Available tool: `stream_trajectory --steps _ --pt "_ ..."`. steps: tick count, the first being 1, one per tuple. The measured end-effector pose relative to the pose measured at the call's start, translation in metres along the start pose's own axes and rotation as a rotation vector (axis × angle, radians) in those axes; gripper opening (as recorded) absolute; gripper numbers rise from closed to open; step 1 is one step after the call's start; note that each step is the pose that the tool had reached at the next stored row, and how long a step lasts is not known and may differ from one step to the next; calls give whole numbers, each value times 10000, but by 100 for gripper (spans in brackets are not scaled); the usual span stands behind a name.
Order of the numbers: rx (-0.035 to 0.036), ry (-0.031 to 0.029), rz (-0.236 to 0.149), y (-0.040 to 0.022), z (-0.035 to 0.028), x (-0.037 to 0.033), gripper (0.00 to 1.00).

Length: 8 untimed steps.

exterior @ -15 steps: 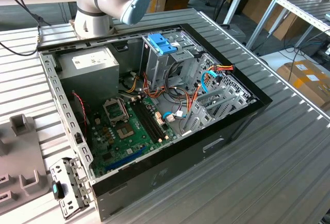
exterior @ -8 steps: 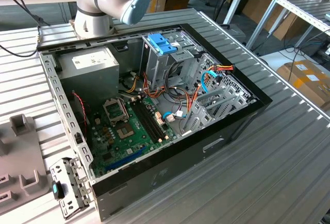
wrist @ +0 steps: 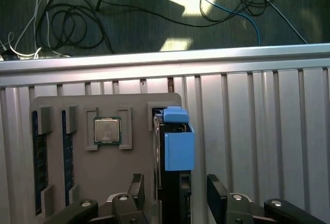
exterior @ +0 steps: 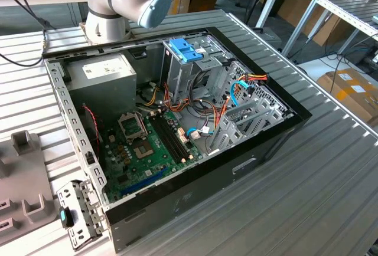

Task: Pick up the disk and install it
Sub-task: 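Pick up the disk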

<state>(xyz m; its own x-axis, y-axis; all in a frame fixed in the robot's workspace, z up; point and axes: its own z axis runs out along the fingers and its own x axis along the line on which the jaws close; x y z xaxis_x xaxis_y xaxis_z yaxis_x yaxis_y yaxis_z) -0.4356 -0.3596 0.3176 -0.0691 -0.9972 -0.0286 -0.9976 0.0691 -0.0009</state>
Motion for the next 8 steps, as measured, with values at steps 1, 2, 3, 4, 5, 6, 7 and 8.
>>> stream_trajectory --steps 1,2,3,4,5,6,7,8 --pt "-1 0 -10 1 18 0 60" --pt "0 0 -30 2 50 1 60" --pt "0 0 -47 3 75 1 60" --pt "-2 0 -56 3 89 2 60" --pt "-2 0 -64 3 101 2 60" --pt "-2 1 -71 4 112 2 60" --pt "-2 1 -76 4 120 2 60" --pt "-3 2 -86 4 129 2 60"
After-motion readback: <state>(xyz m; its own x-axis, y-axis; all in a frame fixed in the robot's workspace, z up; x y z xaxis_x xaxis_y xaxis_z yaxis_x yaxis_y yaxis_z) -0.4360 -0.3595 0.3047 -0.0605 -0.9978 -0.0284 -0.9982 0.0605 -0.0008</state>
